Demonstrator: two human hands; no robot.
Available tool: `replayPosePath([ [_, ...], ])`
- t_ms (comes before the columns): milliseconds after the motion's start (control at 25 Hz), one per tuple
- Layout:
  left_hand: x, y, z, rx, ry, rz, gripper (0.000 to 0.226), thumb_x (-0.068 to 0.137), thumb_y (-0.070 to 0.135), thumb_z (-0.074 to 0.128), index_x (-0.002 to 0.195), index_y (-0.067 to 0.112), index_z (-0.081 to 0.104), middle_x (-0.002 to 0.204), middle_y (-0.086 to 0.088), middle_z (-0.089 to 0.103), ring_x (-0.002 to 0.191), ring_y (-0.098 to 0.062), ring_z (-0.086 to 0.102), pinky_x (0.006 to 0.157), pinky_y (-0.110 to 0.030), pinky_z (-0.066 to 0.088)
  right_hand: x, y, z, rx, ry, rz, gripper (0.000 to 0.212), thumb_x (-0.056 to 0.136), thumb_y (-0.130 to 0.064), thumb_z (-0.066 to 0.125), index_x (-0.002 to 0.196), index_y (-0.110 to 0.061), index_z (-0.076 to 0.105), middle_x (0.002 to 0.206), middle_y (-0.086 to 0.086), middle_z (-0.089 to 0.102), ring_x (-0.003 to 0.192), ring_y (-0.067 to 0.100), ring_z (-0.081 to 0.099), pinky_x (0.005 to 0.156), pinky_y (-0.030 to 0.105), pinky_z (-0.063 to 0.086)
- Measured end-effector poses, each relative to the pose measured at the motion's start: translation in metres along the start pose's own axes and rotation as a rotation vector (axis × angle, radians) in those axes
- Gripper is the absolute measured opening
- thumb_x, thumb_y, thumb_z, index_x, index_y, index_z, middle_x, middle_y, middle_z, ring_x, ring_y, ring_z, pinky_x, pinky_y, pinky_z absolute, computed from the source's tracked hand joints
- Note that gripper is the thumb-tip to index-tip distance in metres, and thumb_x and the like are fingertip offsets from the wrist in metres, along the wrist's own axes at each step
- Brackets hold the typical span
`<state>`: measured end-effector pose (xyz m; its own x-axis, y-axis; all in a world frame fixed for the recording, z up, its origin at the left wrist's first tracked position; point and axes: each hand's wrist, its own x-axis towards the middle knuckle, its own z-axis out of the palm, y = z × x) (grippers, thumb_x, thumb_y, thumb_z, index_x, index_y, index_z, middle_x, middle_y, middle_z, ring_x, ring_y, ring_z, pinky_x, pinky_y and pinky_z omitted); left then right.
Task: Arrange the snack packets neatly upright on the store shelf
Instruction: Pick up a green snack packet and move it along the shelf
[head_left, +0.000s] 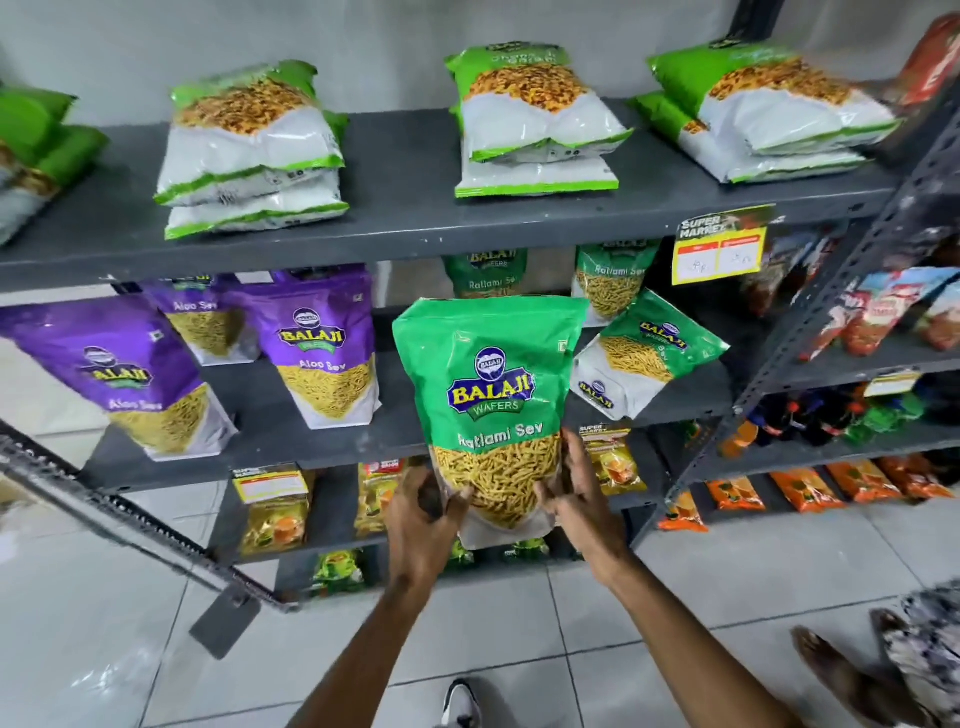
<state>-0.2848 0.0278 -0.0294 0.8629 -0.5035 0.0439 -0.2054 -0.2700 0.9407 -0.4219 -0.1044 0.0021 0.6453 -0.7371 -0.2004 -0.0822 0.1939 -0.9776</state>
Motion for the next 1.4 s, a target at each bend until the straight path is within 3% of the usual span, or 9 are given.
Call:
replayPosePath([
  [240, -0.019, 0.019, 0.005, 0.056, 0.051, 0.030, 0.026, 0.076, 0.019, 0.081, 0.088, 0.002, 0.065, 0.081, -0.031, 0.067, 0.075, -0.045, 0.065, 0.062, -0.058, 0.052, -0.013, 0.006, -0.013, 0.025, -0.020, -0.035, 0.084, 0.082, 0.026, 0.041, 0.130, -0.043, 0.044, 0.142, -0.013, 0.051, 0.134, 0.008, 0.045, 0.111, 0.032, 0.040],
  [440, 0.013, 0.015, 0.016, 0.108, -0.010, -0.027, 0.022, 0.078, 0.027, 0.079, 0.089, 0.009, 0.071, 0.069, 0.009, 0.064, 0.065, -0.019, 0.061, 0.049, -0.021, 0.043, 0.020, 0.012, -0.016, -0.066, -0.040, 0.054, 0.083, 0.083, 0.019, 0.042, 0.151, -0.028, 0.028, 0.147, -0.001, 0.050, 0.129, 0.018, 0.051, 0.079, 0.022, 0.050],
  [520, 0.041, 0.011, 0.023, 0.110, -0.044, -0.046, 0.024, 0.079, 0.032, 0.078, 0.088, 0.011, 0.073, 0.071, 0.008, 0.068, 0.061, -0.007, 0.060, 0.048, -0.012, 0.041, 0.050, 0.013, -0.014, -0.140, -0.031, 0.068, 0.078, 0.085, 0.014, 0.046, 0.148, -0.029, 0.030, 0.143, 0.001, 0.055, 0.127, 0.023, 0.054, 0.068, 0.021, 0.047],
  [640, 0.096, 0.003, 0.036, 0.138, -0.083, -0.063, 0.035, 0.080, 0.040, 0.075, 0.082, 0.006, 0.068, 0.076, -0.015, 0.070, 0.063, -0.017, 0.057, 0.055, -0.030, 0.043, 0.103, 0.007, -0.007, -0.203, -0.025, 0.049, 0.071, 0.089, 0.010, 0.050, 0.145, -0.027, 0.031, 0.133, 0.004, 0.060, 0.112, 0.017, 0.058, 0.077, 0.026, 0.049],
  [760, 0.146, -0.001, 0.053, 0.115, -0.071, -0.060, 0.033, 0.081, 0.034, 0.076, 0.098, 0.007, 0.068, 0.095, -0.012, 0.073, 0.083, -0.029, 0.069, 0.072, -0.042, 0.057, 0.156, -0.002, 0.001, -0.248, 0.008, -0.012, 0.069, 0.087, 0.011, 0.054, 0.141, -0.024, 0.029, 0.124, -0.002, 0.061, 0.111, 0.012, 0.057, 0.085, 0.027, 0.048],
  [1040, 0.200, -0.018, 0.093, 0.113, 0.013, -0.075, 0.031, 0.080, 0.017, 0.076, 0.104, 0.011, 0.057, 0.094, 0.003, 0.057, 0.089, -0.022, 0.057, 0.074, -0.028, 0.037, 0.223, 0.003, 0.012, -0.344, 0.098, -0.096, 0.060, 0.081, 0.011, 0.060, 0.126, -0.018, 0.033, 0.122, -0.002, 0.061, 0.114, 0.020, 0.061, 0.084, 0.020, 0.043],
  [1160, 0.203, -0.027, 0.101, 0.161, -0.020, -0.052, 0.030, 0.084, 0.014, 0.071, 0.108, 0.007, 0.055, 0.106, -0.008, 0.058, 0.099, -0.030, 0.058, 0.077, -0.032, 0.040, 0.228, 0.017, 0.012, -0.384, 0.128, -0.140, 0.057, 0.082, 0.011, 0.060, 0.123, -0.021, 0.034, 0.109, -0.009, 0.059, 0.110, 0.026, 0.064, 0.067, 0.000, 0.044],
  [1280, 0.199, -0.024, 0.100, 0.140, -0.049, -0.078, 0.039, 0.086, 0.007, 0.067, 0.122, 0.002, 0.052, 0.122, -0.017, 0.051, 0.114, -0.032, 0.052, 0.093, -0.035, 0.042, 0.224, 0.019, 0.003, -0.382, 0.042, -0.143, 0.059, 0.083, 0.004, 0.063, 0.131, -0.016, 0.035, 0.118, -0.006, 0.060, 0.117, 0.017, 0.061, 0.087, 0.014, 0.052],
  [1400, 0.156, -0.026, 0.107, 0.153, 0.259, 0.125, 0.043, 0.081, -0.002, 0.060, 0.121, 0.003, 0.047, 0.123, -0.013, 0.042, 0.112, -0.021, 0.041, 0.101, -0.027, 0.033, 0.205, 0.014, -0.017, -0.368, 0.171, -0.325, 0.068, 0.084, -0.002, 0.065, 0.145, -0.013, 0.036, 0.143, 0.002, 0.049, 0.131, 0.010, 0.048, 0.109, 0.020, 0.041],
])
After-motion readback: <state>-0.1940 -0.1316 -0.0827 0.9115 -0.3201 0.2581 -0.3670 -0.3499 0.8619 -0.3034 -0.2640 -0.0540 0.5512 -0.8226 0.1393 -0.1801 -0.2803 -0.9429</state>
